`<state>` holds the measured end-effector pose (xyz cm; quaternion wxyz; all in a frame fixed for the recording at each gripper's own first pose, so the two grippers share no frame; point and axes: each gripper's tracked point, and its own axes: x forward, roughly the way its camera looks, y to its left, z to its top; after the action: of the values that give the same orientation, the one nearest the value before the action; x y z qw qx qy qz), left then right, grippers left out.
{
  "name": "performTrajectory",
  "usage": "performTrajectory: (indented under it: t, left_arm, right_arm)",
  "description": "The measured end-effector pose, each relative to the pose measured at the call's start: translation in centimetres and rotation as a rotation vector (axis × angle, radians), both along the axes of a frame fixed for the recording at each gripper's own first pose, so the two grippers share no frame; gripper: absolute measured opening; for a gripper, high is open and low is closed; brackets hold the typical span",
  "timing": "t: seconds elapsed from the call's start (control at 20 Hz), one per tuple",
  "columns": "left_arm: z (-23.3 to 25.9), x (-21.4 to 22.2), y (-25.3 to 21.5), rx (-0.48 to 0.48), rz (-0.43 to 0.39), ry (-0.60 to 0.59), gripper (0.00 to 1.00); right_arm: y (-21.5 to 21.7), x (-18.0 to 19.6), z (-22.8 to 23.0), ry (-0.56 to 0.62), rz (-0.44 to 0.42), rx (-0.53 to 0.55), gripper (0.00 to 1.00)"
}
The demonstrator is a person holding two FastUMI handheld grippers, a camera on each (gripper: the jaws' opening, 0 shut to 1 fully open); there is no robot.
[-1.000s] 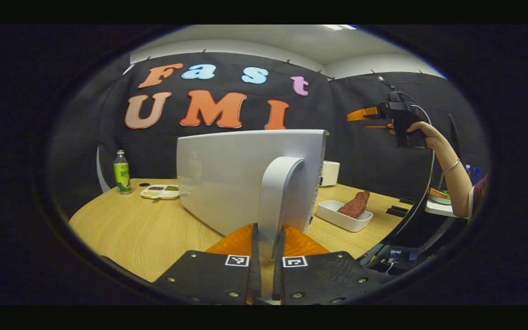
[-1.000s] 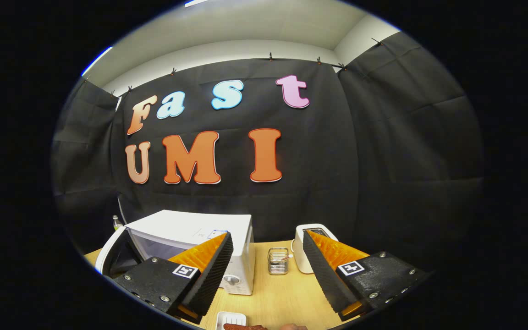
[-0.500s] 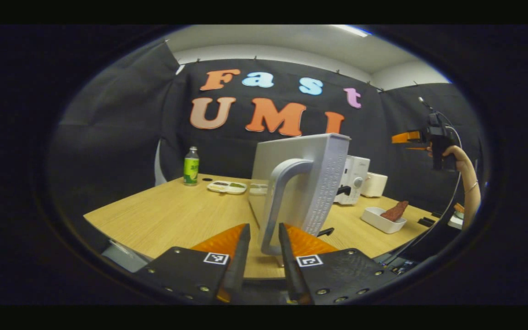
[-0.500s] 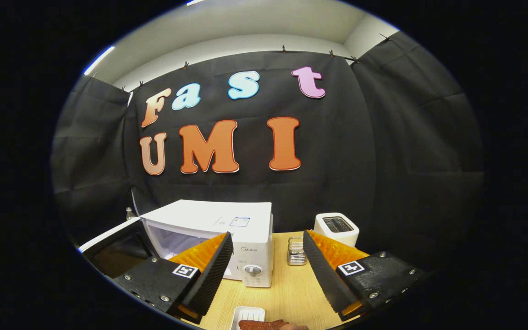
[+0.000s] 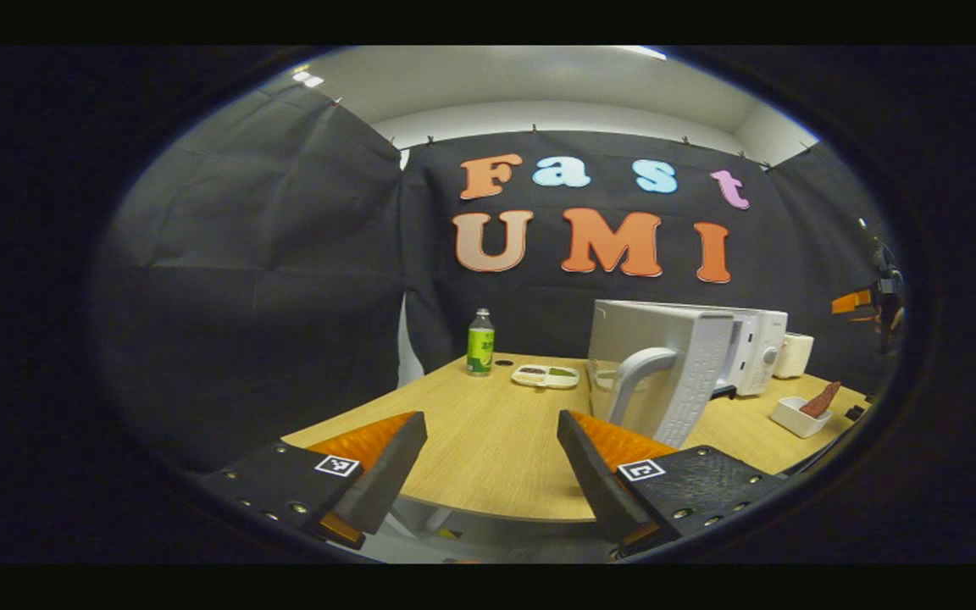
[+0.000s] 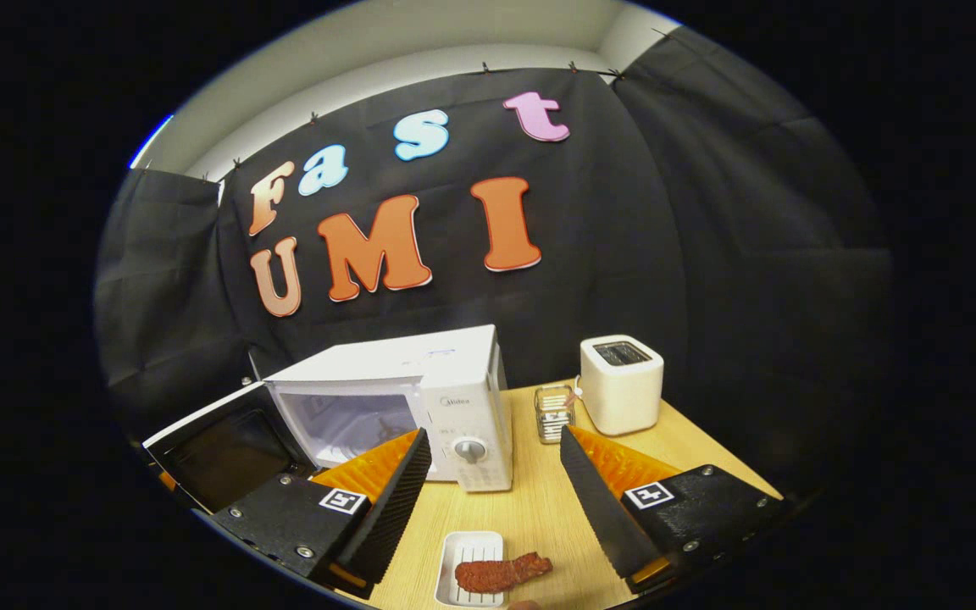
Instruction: Open the microwave oven with the left hand, put the food in, and close the microwave oven.
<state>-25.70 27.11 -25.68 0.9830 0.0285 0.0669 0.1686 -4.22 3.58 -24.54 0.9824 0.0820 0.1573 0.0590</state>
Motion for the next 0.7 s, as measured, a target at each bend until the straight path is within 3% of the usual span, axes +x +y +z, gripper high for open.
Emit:
performTrajectory:
  t: [0.35, 0.7]
  left_arm:
    - [1.7, 2.0, 3.8, 0.000, 0.061, -0.031, 0.93]
    - [1.7, 3.6, 4.6, -0.021, 0.056, -0.038, 0.94]
  right_arm:
    - [-2.5, -2.0, -8.5, 0.166, -0.105, 0.155, 0.95]
    - [-1.0, -3.4, -14.8, 0.302, -0.165, 0.300, 0.95]
